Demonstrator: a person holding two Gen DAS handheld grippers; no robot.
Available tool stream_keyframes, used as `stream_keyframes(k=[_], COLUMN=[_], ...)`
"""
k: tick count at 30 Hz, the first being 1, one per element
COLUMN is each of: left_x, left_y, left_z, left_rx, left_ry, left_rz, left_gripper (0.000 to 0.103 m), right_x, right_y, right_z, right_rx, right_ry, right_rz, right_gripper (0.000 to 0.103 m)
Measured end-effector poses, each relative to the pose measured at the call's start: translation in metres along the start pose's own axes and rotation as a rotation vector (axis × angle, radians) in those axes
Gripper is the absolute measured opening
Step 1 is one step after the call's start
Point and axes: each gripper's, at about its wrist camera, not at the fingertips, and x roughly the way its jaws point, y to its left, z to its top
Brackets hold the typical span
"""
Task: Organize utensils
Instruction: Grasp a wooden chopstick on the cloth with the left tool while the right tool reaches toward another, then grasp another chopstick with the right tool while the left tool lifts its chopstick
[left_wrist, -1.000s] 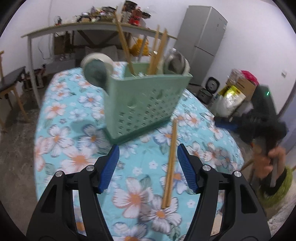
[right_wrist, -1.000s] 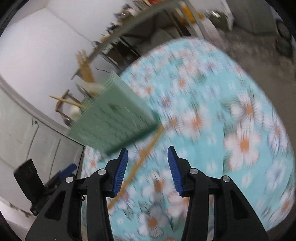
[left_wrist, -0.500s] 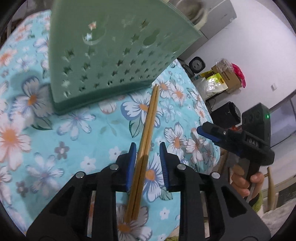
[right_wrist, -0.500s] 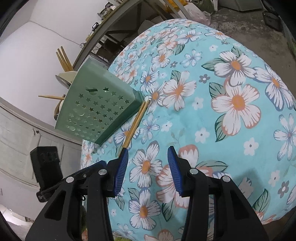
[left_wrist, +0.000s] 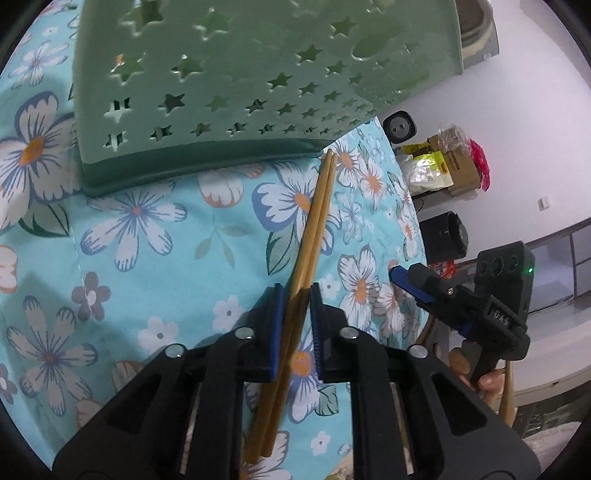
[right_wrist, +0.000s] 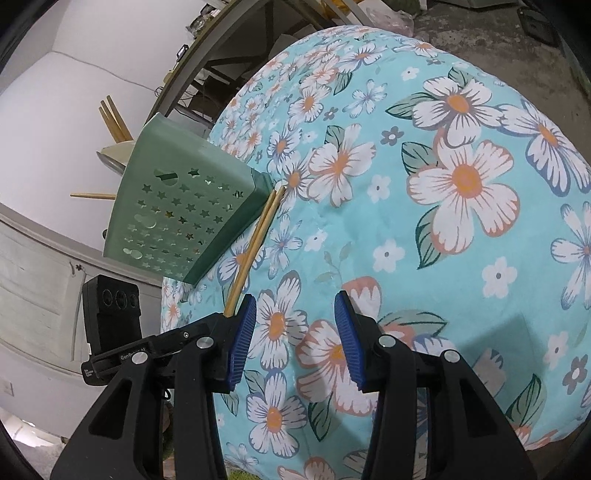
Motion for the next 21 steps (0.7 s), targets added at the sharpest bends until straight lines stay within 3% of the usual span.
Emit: stream_keyframes(k=[3,11,21], left_x=[-0.003,-0.018,-0.05], left_y=[0.002,-0.01,-0.011], left_z=[-0.003,-0.014,-0.039], left_rx=[-0.03,0.01,0.032], left_ry=[0.004,-0.046,-0.119], left_rz=[-0.032,-0.036,0.015], left_gripper=[0.008,0.005,0.005], right_x=[-0.001,-0.005,0.022], right_y=[-0.001,0.0,0.024], right_z=[-0.001,-0.001,0.013], right_rx=[0.001,0.0,-0.001], right_ry=[-0.003,-0.008,0.033], right_rz=[0.0,0.002,0.075], right_gripper=[0.044,0.044,0.044])
